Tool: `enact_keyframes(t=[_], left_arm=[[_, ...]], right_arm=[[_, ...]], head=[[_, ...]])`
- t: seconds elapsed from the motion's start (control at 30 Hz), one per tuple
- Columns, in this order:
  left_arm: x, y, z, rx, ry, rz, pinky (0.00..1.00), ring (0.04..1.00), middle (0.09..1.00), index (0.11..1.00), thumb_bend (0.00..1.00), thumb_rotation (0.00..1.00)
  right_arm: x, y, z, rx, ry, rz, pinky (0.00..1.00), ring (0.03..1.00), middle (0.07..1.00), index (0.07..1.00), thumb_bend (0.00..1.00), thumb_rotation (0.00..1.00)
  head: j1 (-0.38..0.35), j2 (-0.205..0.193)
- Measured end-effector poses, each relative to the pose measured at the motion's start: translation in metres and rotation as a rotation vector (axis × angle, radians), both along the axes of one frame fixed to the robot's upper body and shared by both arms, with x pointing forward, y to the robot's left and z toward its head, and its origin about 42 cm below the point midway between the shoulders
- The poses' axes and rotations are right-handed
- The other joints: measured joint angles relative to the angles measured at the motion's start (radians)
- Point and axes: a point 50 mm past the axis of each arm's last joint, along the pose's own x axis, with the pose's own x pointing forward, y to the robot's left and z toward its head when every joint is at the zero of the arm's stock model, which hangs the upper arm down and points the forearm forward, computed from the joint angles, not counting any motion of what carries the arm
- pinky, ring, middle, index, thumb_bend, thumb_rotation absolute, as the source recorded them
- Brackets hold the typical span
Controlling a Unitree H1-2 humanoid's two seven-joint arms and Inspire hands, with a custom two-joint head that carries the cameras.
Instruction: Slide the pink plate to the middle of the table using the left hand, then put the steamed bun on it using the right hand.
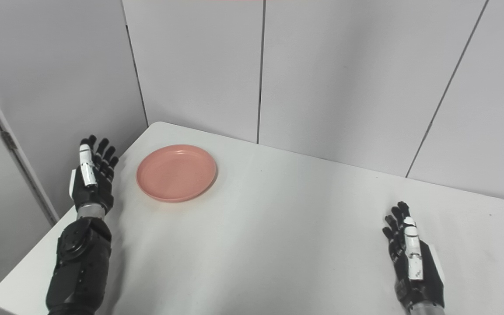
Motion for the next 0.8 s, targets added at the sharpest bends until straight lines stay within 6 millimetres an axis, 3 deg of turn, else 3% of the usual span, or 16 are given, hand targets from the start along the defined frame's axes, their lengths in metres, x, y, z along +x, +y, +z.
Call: enact_keyframes(t=[0.8], left_arm=[[0.029, -0.006, -0.012, -0.022, 0.016, -0.07, 0.93, 0.917, 0.931, 0.946, 0.42, 1.0]], right_arm=[[-0.001, -0.001, 0.0, 0.005, 0.001, -0.003, 1.0, 1.0, 1.0, 1.0, 0.11, 1.0]], head=[[-0.009, 0.008]])
